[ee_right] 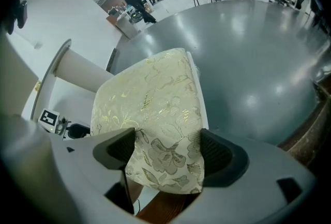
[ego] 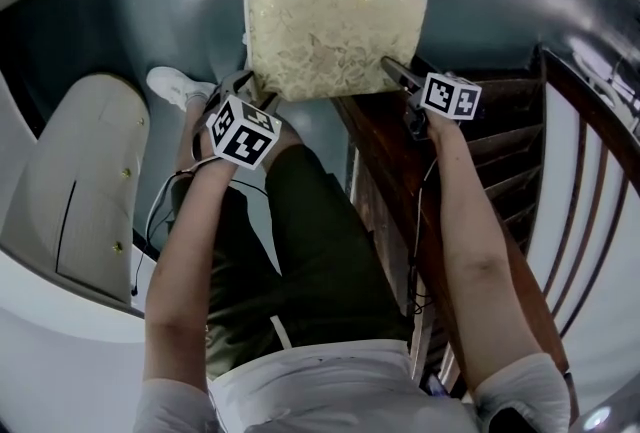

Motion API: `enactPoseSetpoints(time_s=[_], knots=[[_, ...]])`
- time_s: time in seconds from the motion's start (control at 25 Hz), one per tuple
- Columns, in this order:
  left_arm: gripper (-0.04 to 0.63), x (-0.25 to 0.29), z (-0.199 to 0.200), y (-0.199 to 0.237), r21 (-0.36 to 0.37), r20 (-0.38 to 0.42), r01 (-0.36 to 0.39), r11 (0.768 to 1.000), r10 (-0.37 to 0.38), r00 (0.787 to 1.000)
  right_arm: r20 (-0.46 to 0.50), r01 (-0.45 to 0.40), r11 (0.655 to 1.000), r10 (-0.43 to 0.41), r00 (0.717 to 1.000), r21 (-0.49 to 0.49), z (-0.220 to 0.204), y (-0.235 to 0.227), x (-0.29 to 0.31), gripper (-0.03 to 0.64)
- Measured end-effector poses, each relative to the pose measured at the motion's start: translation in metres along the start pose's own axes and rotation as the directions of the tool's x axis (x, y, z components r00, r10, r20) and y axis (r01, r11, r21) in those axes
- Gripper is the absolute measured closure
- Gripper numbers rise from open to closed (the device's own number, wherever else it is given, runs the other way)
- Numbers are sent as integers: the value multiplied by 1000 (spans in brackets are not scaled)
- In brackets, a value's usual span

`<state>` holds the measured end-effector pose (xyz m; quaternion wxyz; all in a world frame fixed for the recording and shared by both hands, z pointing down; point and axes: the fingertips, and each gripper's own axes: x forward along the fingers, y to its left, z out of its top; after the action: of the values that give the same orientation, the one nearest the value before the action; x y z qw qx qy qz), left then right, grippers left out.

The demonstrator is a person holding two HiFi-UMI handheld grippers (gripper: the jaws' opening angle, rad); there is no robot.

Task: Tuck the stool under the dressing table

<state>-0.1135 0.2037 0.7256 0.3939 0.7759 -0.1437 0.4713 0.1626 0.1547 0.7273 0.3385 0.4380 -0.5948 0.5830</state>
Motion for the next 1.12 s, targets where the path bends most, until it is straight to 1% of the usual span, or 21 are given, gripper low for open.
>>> enactPoseSetpoints(time_s=[0.16, 0.28, 0.44, 0.56, 0.68, 0.8, 0.96, 1.12], knots=[[341, 1, 1, -4, -9, -5, -6, 1000, 6, 1000, 12, 3, 1000, -3, 1000, -12, 4, -1, -2, 221], [342, 3, 0, -4, -19, -13, -19, 1000, 19, 1000, 3, -4, 1000, 4, 1000, -15, 5, -2, -1, 225], [350, -1, 2, -5, -40, -1, -26, 999, 26, 1000, -4, -17, 1000, 17, 1000, 5, 6, -3, -4, 238], [350, 1, 1, -3, -55, 3, -51, 997, 52, 999, 9, -37, 999, 37, 999, 30, 4, -5, -2, 249], [350, 1, 0, 1, -65, 11, -77, 995, 78, 997, 25, -46, 998, 46, 999, 34, 2, -6, 0, 258], [351, 0, 1, 0, -65, 9, -84, 994, 85, 996, 47, -43, 998, 41, 998, 48, 2, -6, -2, 258], [351, -2, 2, 1, -65, -2, -96, 993, 96, 995, 48, -52, 997, 49, 998, 55, 2, -5, -3, 262], [351, -2, 1, 1, -82, 2, -84, 993, 85, 996, 46, -53, 997, 50, 998, 56, 1, -7, -1, 265]])
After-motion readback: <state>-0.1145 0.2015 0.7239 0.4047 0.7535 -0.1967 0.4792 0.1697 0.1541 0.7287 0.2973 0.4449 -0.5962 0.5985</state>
